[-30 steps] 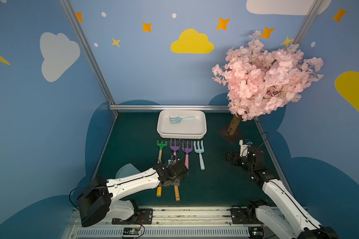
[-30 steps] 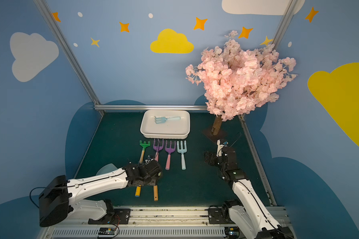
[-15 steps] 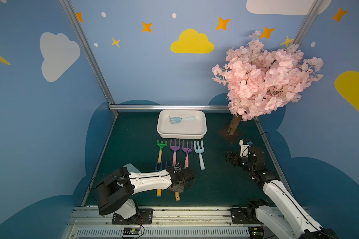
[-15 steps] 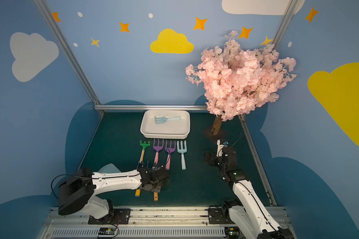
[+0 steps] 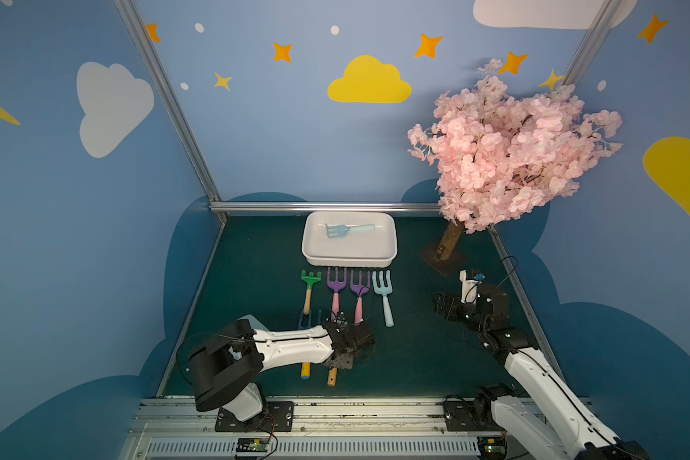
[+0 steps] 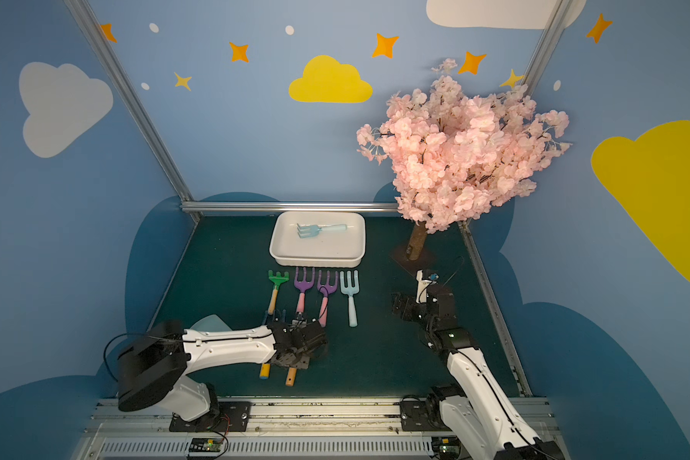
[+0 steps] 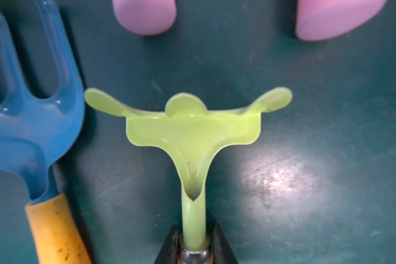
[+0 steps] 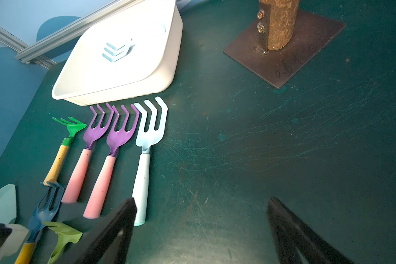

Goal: Take the hand rake out of the storage box
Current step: Adjust the rake at the center of the board.

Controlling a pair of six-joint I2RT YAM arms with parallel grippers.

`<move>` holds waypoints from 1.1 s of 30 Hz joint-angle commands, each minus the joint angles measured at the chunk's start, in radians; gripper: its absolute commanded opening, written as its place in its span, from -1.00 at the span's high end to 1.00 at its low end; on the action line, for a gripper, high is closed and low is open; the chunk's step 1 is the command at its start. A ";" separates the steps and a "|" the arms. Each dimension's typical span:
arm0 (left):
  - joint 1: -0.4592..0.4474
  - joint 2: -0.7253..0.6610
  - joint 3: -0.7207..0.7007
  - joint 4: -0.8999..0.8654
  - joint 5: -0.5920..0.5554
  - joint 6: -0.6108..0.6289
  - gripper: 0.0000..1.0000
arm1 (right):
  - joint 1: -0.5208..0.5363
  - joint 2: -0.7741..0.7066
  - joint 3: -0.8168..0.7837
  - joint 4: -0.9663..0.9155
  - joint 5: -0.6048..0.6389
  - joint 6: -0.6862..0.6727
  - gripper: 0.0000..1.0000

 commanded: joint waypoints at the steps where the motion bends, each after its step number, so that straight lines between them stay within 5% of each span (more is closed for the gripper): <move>1: 0.014 0.001 -0.013 -0.052 -0.033 -0.015 0.52 | -0.004 -0.009 -0.009 0.006 -0.008 0.004 -0.85; 7: 0.026 0.016 -0.013 -0.039 -0.033 -0.031 0.51 | -0.004 -0.011 -0.012 0.006 -0.010 0.005 -0.85; 12: 0.024 0.013 0.007 -0.040 -0.049 -0.033 0.30 | -0.004 -0.013 -0.016 0.008 -0.010 0.006 -0.85; 18: 0.021 -0.032 0.080 -0.070 -0.129 -0.004 -0.43 | -0.004 -0.016 -0.016 0.007 -0.010 0.005 -0.85; 20: 0.033 -0.053 0.110 -0.080 -0.152 0.030 -0.99 | -0.004 -0.016 -0.017 0.007 -0.007 0.005 -0.85; 28: 0.257 -0.109 0.267 0.074 -0.167 0.408 -1.00 | -0.005 0.002 -0.021 0.024 -0.014 0.000 -0.85; 33: 0.465 0.058 0.410 0.235 -0.098 0.572 -1.00 | -0.006 0.005 -0.024 0.041 -0.010 0.000 -0.85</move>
